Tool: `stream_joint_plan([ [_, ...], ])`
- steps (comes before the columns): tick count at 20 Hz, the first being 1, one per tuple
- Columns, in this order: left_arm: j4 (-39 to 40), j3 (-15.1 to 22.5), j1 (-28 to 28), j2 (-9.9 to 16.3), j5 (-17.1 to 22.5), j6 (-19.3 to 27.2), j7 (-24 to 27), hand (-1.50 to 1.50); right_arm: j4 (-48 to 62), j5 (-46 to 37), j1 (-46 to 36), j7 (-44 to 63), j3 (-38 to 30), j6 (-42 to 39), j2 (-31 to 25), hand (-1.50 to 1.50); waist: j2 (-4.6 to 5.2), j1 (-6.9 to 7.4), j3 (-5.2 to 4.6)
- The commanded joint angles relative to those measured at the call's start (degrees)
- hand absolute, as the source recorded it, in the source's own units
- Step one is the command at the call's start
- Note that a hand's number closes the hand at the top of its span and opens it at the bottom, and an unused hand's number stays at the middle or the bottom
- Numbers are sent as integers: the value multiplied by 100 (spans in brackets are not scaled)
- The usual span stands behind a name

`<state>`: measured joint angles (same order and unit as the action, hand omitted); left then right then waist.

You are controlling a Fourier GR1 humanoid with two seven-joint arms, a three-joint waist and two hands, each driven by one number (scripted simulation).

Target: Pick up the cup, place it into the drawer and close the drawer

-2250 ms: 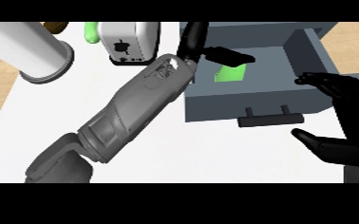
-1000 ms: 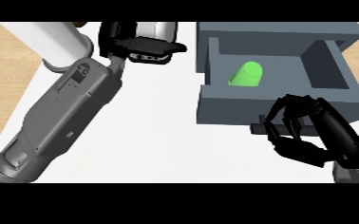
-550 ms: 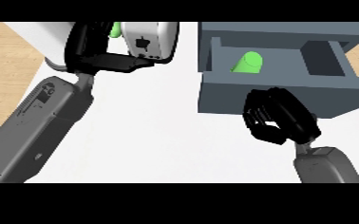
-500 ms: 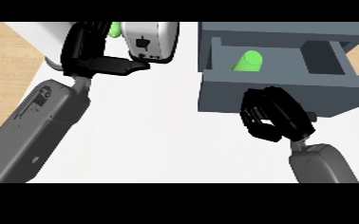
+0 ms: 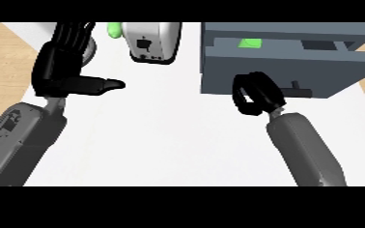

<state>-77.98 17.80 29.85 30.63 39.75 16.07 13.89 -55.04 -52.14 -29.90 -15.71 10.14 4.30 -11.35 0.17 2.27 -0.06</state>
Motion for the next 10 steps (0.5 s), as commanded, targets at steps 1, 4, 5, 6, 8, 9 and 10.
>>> stream_joint_plan([
  [1, -245, -284, -323, 326, 91, -366, -33, -150, 1577, 5, -966, -412, -411, 251, 16, 150, 48, 68, 15],
  [4, -102, -268, -380, 70, -65, -323, 144, -150, 2436, 9, -1470, -445, -570, 418, 283, 150, 71, 47, 15],
  [5, 248, -481, -311, 254, 67, -727, 155, -150, 2517, 188, -1777, -703, -753, 87, -21, 150, 78, 4, 13],
  [6, 13, -404, -496, 305, 77, -734, 142, -150, 2795, 222, -1786, -869, -864, 102, -229, 150, 113, 140, 18],
  [8, 0, -376, -486, 172, 25, -705, 189, -150, 3293, 163, -1865, -961, -942, 411, -157, 150, 131, 154, 21],
  [9, -7, -663, -418, 429, 251, -849, -12, -150, 3417, 134, -2173, -788, -953, 219, -189, 150, 123, 187, 19],
  [10, -236, -323, -586, 161, 0, -609, 78, -150, 3560, 198, -2130, -962, -1046, 342, -234, 150, 132, 220, 24],
])
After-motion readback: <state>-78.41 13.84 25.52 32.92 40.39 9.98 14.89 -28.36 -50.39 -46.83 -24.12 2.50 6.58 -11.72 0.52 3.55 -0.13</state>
